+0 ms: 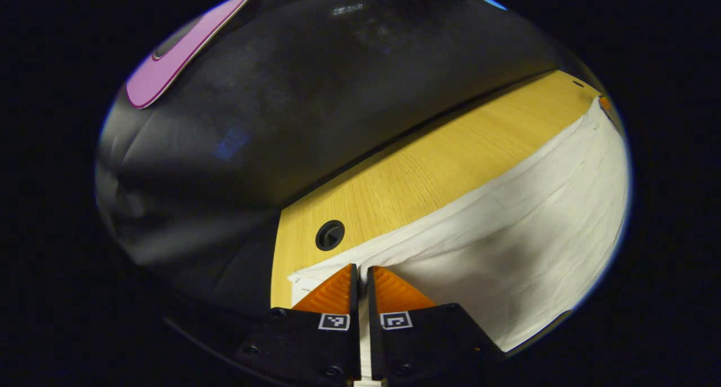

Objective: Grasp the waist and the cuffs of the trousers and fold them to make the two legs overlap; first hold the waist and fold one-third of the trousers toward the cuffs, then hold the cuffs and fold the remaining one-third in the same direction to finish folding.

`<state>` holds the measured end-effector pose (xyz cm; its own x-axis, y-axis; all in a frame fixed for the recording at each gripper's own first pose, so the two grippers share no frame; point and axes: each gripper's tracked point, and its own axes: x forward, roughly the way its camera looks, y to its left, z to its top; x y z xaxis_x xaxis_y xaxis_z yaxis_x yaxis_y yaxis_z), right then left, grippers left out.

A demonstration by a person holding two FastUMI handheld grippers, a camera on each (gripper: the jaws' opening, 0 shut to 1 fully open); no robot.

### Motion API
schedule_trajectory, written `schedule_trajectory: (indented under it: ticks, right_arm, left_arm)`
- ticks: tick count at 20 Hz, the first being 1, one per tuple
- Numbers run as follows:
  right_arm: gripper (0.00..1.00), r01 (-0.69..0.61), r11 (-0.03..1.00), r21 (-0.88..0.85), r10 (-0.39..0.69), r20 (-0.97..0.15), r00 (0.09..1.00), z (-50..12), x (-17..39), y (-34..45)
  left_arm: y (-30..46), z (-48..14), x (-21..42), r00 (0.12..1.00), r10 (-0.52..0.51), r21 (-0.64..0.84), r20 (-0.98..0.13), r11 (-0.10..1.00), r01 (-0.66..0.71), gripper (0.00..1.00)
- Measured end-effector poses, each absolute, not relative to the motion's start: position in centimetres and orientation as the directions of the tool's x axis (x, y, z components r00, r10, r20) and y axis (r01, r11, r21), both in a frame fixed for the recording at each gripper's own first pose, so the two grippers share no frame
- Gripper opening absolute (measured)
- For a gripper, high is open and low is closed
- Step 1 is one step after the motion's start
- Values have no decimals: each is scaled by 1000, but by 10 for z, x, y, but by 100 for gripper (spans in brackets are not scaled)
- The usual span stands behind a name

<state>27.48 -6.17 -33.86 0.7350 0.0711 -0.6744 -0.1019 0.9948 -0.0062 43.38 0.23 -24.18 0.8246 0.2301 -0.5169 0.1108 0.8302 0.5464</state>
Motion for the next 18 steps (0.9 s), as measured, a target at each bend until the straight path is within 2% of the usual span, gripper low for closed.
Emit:
schedule_trajectory:
  ticks: [1,4,5,7,13,16,17,18]
  right_arm:
    - [34,-109,994,-3,79,-669,739,-337,275,-60]
    - [99,-120,993,-2,91,-633,768,-323,277,-61]
    - [98,-119,993,11,101,-614,783,-312,276,-61]
    - [99,-103,994,32,103,-573,813,-284,274,-71]
    - [98,37,996,80,6,-485,874,-205,230,-156]
    - [98,130,987,90,-66,-514,855,-207,187,-212]
    - [94,164,982,99,-88,-526,846,-213,175,-228]
    - [96,197,973,117,-105,-537,837,-220,162,-240]
  left_arm:
    - [-5,-242,434,831,210,514,-516,851,104,18]
    - [-28,-231,434,865,181,421,-468,906,39,76]
    - [-30,-229,435,881,158,378,-446,925,25,95]
    - [-41,-213,432,904,118,303,-410,953,13,95]
    - [-40,-177,414,949,120,200,-291,978,-62,95]
    - [-34,-178,416,960,129,130,-249,987,-99,95]
    - [-29,-181,415,961,132,113,-242,988,-107,94]
    - [-27,-184,417,961,133,109,-241,988,-110,95]
